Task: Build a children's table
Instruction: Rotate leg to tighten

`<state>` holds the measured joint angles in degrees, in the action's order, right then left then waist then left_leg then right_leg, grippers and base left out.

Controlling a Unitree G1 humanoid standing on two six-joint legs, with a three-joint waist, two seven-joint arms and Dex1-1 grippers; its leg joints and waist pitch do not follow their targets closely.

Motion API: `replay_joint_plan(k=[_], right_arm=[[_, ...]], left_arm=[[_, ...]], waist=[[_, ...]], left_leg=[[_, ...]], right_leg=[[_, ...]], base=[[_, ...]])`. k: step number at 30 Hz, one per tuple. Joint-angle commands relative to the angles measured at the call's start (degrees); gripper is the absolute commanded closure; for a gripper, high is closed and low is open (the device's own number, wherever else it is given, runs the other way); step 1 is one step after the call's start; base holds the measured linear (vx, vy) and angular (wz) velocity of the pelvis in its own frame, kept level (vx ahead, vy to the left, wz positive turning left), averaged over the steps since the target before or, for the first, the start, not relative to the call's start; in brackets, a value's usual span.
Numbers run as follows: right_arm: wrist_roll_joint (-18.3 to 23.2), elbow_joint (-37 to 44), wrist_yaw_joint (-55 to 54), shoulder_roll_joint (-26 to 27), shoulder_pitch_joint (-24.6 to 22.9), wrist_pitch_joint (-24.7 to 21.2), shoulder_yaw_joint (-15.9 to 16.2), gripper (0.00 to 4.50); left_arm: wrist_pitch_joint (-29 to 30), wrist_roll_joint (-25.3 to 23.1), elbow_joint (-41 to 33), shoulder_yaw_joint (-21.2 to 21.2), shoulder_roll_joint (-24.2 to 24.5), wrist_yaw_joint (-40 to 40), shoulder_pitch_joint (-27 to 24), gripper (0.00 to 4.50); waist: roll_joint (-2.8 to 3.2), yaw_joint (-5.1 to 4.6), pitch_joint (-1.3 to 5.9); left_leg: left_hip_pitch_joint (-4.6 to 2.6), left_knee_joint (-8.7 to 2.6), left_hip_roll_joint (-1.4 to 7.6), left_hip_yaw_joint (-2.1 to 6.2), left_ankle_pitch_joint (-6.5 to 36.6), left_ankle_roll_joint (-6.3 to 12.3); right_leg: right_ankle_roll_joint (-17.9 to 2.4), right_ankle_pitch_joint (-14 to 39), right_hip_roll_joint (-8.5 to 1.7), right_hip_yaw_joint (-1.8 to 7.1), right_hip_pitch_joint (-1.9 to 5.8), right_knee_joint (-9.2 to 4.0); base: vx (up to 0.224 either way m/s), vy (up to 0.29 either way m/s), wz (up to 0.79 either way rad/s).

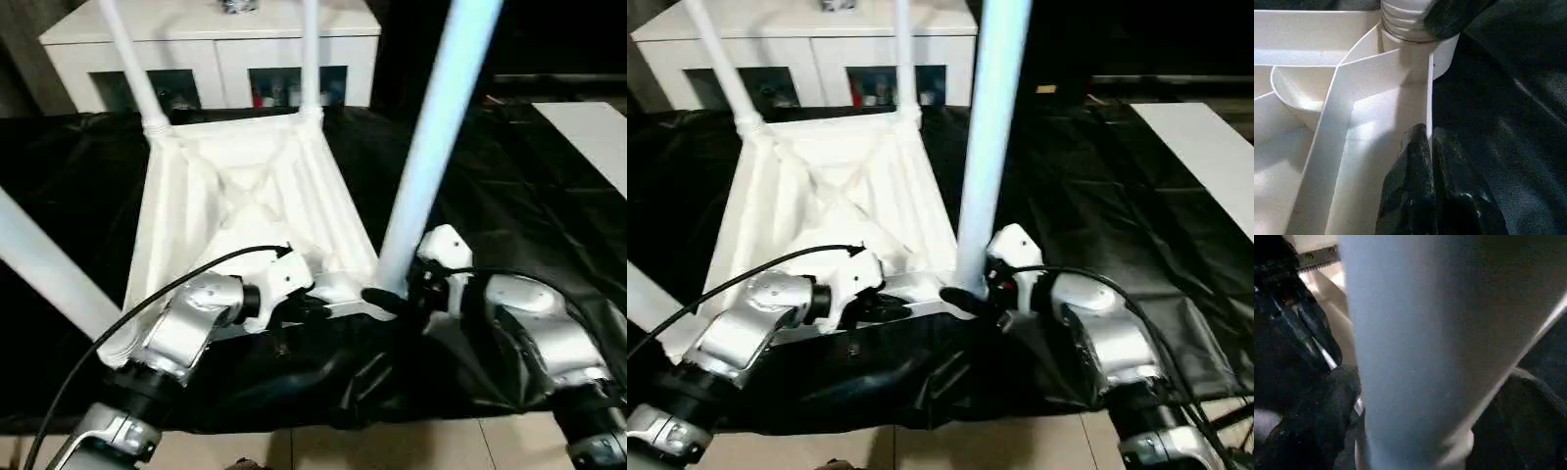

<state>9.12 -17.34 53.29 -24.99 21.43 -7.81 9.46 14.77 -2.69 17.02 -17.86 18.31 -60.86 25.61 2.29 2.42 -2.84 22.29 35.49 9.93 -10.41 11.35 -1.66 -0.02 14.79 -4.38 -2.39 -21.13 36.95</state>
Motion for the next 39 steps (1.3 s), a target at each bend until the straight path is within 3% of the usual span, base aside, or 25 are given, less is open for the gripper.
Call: replay_joint_plan(k=[1, 2, 4, 7, 19, 29, 32, 33, 35, 36, 39], right_arm=[[-0.06, -1.58, 0.59, 0.4, 0.93, 0.76, 0.4, 0.0], [-0.06, -1.85, 0.76, 0.5, 1.04, 0.83, 0.44, 0.3], [-0.37, -3.54, 1.95, 0.94, 1.7, 1.65, 0.72, 0.38], [-0.69, -4.34, 2.81, 0.79, 1.97, 2.34, 1.12, 0.73], [-1.1, -6.17, 4.5, -0.22, 2.24, 3.94, 0.82, 1.64], [-2.19, -7.73, 5.95, -1.11, 2.23, 4.77, 1.74, 1.77], [-4.64, -13.3, -7.69, 3.86, 4.64, 2.22, -0.83, 1.77], [-4.66, -14.0, -10.19, 4.92, 5.07, 1.5, -1.54, 1.77], [-3.1, -14.08, -14.35, 7.85, 5.6, -1.05, -3.5, 1.78], [-2.42, -13.75, -18.04, 10.52, 5.92, -2.77, -4.52, 1.78], [-3.19, -14.04, -21.81, 12.5, 6.3, -3.66, -4.53, 1.78]], left_arm=[[-0.25, 0.4, -0.06, 0.33, -0.38, 1.06, 1.1, 4.44], [-0.2, 0.48, 0.04, 0.36, -0.41, 1.01, 1.15, 4.5], [0.16, 0.8, 0.4, 0.41, -0.31, 0.64, 1.35, 4.5], [0.08, 0.86, 0.75, 0.49, 0.16, 0.69, 1.71, 4.5], [-0.24, 1.04, 1.96, 0.49, 0.74, 0.51, 2.76, 4.5], [-0.1, 1.03, 2.39, 0.47, 1.77, 0.09, 2.52, 4.5], [3.07, 1.29, 2.7, 2.09, -0.73, 5.23, 2.63, 4.5], [3.34, 1.06, 2.92, 2.26, -1.3, 6.44, 2.72, 4.5], [4.19, 0.57, 3.48, 2.5, -2.85, 9.19, 2.87, 4.5], [4.96, -0.03, 3.79, 2.31, -4.35, 11.39, 2.99, 4.5], [5.96, -0.4, 4.19, 2.15, -5.78, 13.22, 3.35, 4.5]], waist=[[-1.13, 0.22, 3.8], [-1.23, 0.28, 3.79], [-1.06, 0.38, 3.65], [-1.25, 0.4, 3.64], [-1.12, 0.43, 3.69], [-1.22, 0.69, 3.72], [-1.3, 0.22, 3.45], [-1.17, -0.34, 3.26], [-1.25, -0.87, 3.37], [-1.3, -0.82, 3.41], [-1.26, -0.74, 3.48]], left_leg=[[-0.77, -3.65, 3.26, 1.32, 0.64, 8.43], [-0.75, -3.62, 3.25, 1.29, 0.63, 8.65], [-0.77, -3.7, 3.3, 1.28, 1.93, 8.41], [-0.85, -3.79, 3.37, 1.28, 2.79, 7.82], [-0.82, -3.7, 3.32, 1.29, 2.33, 8.1], [-0.86, -3.69, 3.37, 1.28, 2.11, 8.32], [-0.84, -3.99, 3.34, 1.22, 3.25, 7.38], [-0.7, -4.37, 3.22, 1.42, 4.6, 5.98], [-0.65, -4.51, 3.27, 1.58, 5.52, 4.43], [-1.07, -4.42, 3.3, 1.42, 5.91, 4.23], [-1.16, -4.35, 3.21, 1.3, 5.32, 4.01]], right_leg=[[-17.1, -9.66, -4.05, 2.27, 2.23, -3.55], [-17.24, -9.96, -4.1, 2.24, 2.21, -3.51], [-17.25, -8.43, -4.18, 2.23, 2.17, -3.72], [-17.19, -6.65, -4.15, 2.21, 2.19, -3.8], [-17.46, -7.9, -4.11, 2.21, 2.2, -3.7], [-17.53, -7.82, -4.11, 2.17, 2.18, -3.64], [-17.71, -5.27, -4.03, 2.13, 1.94, -3.85], [-17.4, -2.07, -4.07, 2.01, 2.13, -4.11], [-16.73, -0.6, -4.14, 2.02, 2.43, -4.24], [-16.57, -0.88, -4.09, 2.22, 2.08, -4.36], [-16.3, -1.9, -4.07, 2.33, 2.03, -4.44]], base=[[0.0, 0.0, 0.0], [0.0, 0.0, 0.0], [0.0, 0.0, 0.0], [0.0, 0.0, 0.0], [0.0, 0.0, 0.0], [0.0, 0.0, 0.0], [0.0, 0.0, 0.0], [0.0, 0.0, 0.0], [0.0, 0.0, 0.0], [0.0, 0.0, 0.0], [0.0, 0.0, 0.0]])
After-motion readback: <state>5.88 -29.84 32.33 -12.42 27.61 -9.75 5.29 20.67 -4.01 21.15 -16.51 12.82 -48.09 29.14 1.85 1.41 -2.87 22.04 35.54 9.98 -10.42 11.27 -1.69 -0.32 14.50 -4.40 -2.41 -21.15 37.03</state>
